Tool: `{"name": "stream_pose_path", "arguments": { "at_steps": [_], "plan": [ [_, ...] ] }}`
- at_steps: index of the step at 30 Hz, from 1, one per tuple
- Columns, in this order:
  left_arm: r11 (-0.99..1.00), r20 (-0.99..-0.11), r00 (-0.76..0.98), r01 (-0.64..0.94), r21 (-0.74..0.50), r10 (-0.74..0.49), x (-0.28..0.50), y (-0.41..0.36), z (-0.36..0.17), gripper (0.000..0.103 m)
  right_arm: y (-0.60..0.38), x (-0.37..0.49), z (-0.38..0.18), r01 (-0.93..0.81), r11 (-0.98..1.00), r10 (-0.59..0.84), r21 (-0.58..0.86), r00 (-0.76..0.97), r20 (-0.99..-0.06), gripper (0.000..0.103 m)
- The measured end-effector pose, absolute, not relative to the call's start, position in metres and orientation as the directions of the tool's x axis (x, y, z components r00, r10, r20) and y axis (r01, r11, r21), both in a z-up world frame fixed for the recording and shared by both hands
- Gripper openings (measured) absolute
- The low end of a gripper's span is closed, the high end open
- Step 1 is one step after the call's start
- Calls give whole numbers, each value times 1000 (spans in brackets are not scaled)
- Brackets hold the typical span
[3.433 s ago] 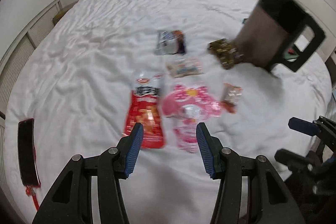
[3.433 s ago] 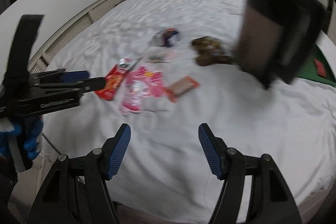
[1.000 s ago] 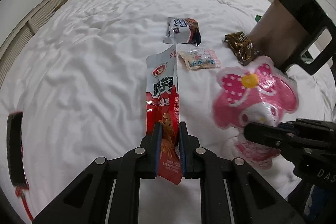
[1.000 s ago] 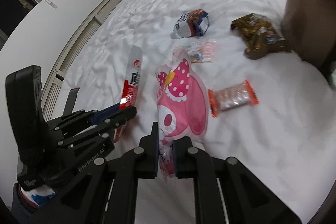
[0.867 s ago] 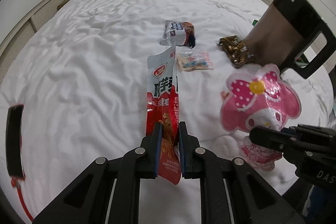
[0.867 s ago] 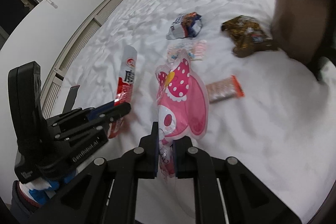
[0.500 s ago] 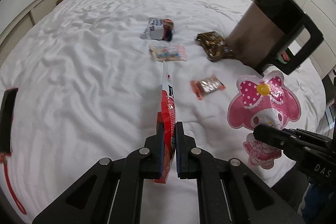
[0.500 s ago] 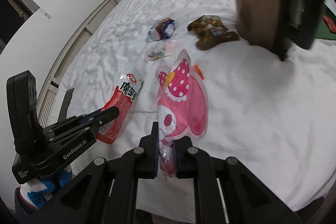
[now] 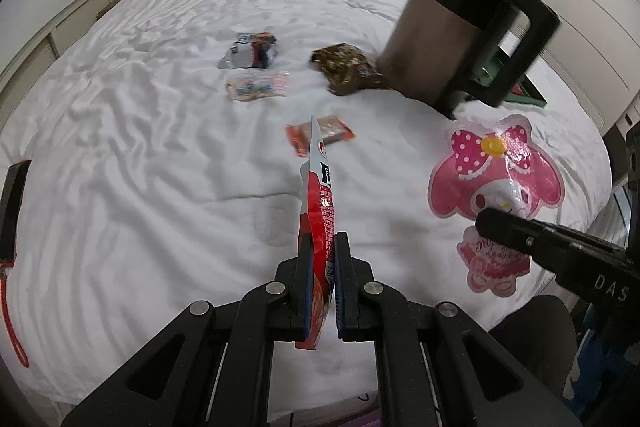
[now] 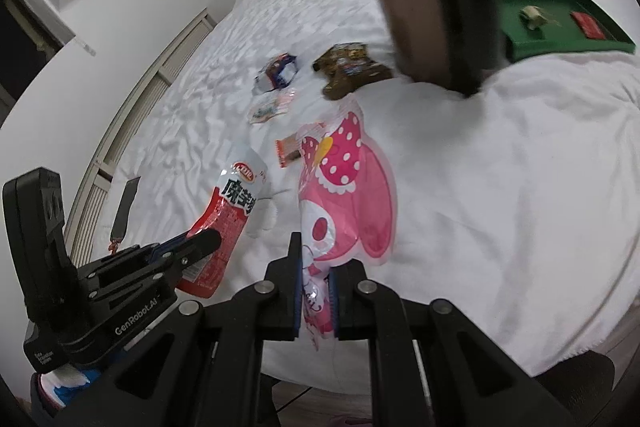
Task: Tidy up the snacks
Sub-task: 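Lift and carry both bags over the green tray with both tools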
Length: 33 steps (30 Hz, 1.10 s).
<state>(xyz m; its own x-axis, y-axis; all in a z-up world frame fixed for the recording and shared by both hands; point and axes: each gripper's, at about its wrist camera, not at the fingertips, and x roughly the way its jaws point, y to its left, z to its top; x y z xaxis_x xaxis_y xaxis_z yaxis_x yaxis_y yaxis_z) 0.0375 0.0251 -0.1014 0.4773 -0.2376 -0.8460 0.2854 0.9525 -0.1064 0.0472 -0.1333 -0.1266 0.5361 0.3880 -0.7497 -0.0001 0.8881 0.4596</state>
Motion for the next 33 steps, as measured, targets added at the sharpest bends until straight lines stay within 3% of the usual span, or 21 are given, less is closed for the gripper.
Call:
{"name": "stream_pose_path", "arguments": {
  "at_steps": [18, 33],
  "plan": [
    [869, -863, 428, 494, -25, -269, 16, -112, -95, 6, -267, 0, -126, 205, 803, 306, 560, 665, -682, 89],
    [745, -867, 340, 665, -52, -364, 42, -239, -91, 6, -379, 12, -124, 336, 736, 178, 587, 741, -647, 89]
  ]
}}
